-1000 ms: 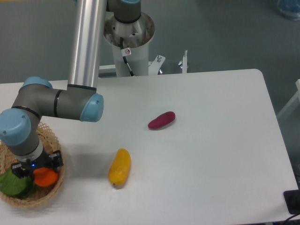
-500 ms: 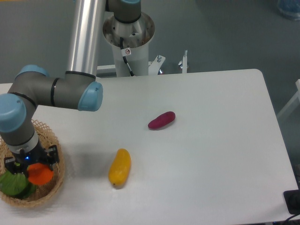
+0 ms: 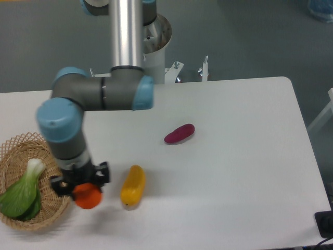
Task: Pick up the orange from the basket
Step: 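Carry the orange away from the basket over the table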
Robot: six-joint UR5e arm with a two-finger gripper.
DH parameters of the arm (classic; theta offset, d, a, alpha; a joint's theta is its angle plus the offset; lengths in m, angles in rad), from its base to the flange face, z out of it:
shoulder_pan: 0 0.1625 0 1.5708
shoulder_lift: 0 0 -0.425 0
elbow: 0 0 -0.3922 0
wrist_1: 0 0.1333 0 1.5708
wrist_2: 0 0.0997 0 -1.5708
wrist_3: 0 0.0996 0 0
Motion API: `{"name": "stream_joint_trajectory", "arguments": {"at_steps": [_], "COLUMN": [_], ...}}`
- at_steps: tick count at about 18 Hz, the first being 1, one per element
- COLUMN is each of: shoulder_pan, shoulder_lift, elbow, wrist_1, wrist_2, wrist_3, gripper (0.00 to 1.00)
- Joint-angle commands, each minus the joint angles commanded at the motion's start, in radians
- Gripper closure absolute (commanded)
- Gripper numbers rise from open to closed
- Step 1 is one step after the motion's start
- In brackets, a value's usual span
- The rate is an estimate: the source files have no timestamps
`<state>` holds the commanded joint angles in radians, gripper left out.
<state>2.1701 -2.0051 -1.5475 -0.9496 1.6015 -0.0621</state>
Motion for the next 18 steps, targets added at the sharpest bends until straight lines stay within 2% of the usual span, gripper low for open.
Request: {"name": "stream_joint_trajectory", "arguments": {"at_steps": [3, 5, 11, 15, 18], "shoulder_pan": [0.086, 0.141, 0.283, 0.335, 0.372], "shoulder_lift": [0.029, 0.038, 0.022, 0.002, -0.007], "elbow": [-0.054, -0.068, -0.054, -0.046, -0.037], "wrist_1": [0.000, 0.000, 0.002, 0.071, 0.072], "wrist_2": [-0.008, -0.009, -0.011, -0.011, -0.024], "wrist_3": [0.120, 0.165, 0.497, 0.714, 0.827], "gripper": [0.43, 0.44, 0.44, 0.44, 0.44]}}
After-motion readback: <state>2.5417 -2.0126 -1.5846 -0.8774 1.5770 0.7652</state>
